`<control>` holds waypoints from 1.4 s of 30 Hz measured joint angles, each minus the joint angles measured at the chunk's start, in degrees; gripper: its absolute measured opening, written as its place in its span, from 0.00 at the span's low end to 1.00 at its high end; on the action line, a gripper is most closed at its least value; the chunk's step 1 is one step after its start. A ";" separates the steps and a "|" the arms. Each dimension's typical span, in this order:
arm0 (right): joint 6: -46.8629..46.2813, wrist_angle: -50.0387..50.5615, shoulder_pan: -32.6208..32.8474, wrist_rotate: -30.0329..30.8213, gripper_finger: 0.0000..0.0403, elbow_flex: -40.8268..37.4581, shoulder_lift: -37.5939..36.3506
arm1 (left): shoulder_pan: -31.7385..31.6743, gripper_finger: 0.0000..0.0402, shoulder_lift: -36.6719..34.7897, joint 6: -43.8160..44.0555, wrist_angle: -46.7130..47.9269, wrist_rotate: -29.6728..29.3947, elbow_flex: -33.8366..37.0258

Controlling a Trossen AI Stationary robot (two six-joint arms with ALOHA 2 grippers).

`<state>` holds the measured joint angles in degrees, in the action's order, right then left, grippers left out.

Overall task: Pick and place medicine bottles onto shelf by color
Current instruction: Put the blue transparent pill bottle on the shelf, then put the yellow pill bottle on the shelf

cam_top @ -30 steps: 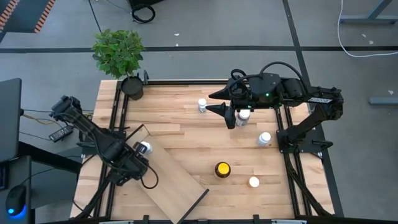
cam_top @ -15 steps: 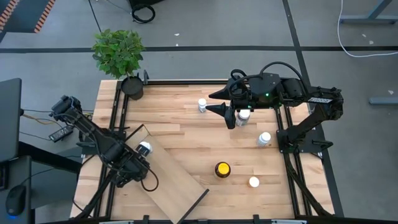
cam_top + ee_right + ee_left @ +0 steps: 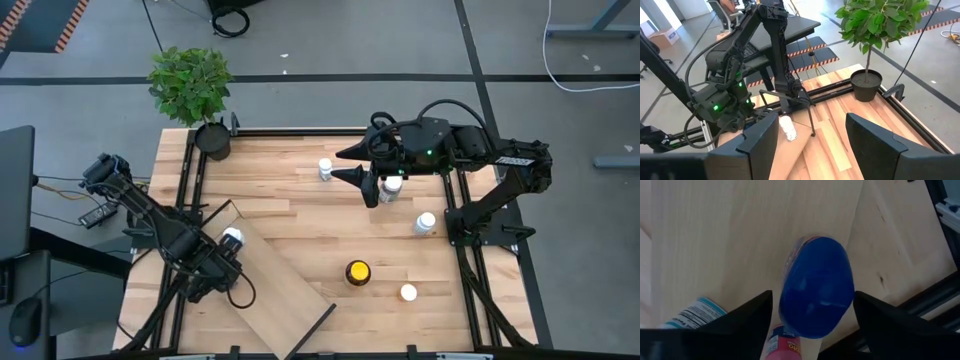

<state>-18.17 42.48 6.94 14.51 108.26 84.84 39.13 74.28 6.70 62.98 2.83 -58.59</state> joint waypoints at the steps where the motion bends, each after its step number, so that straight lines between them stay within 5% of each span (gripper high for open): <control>1: -0.06 0.10 0.00 -0.01 0.59 -0.01 0.00 | 0.00 0.71 0.00 0.26 0.02 0.04 0.00; 10: -0.24 4.49 0.00 0.10 0.59 0.01 -0.02 | 0.00 0.72 0.00 3.54 1.78 0.10 -2.83; 17: -2.85 21.95 -0.04 0.57 0.59 0.01 -0.02 | -0.03 0.72 -0.02 6.57 6.89 -2.36 -13.96; 21: -5.26 25.50 1.04 -1.53 0.59 -1.95 -0.17 | -0.06 0.72 -0.02 11.15 7.59 -13.65 -21.46; 27: -8.73 19.85 6.29 -6.26 0.59 -13.22 0.40 | -1.55 0.72 -0.04 15.19 5.29 -41.79 -31.86; 31: -13.84 15.13 11.03 -7.82 0.59 -21.33 0.72 | -4.51 0.72 -0.04 15.49 3.26 -51.99 -37.22; 36: -18.45 7.48 16.12 -7.06 0.61 -27.47 0.76 | -11.54 0.71 -0.08 17.01 0.61 -50.16 -39.12; 42: -16.94 -1.20 21.29 -5.75 0.69 -32.26 2.75 | -21.81 0.63 0.52 18.23 -6.09 -28.21 -38.51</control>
<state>-35.10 41.28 28.23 8.76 76.00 87.59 17.32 74.80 24.93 56.89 -25.38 -97.10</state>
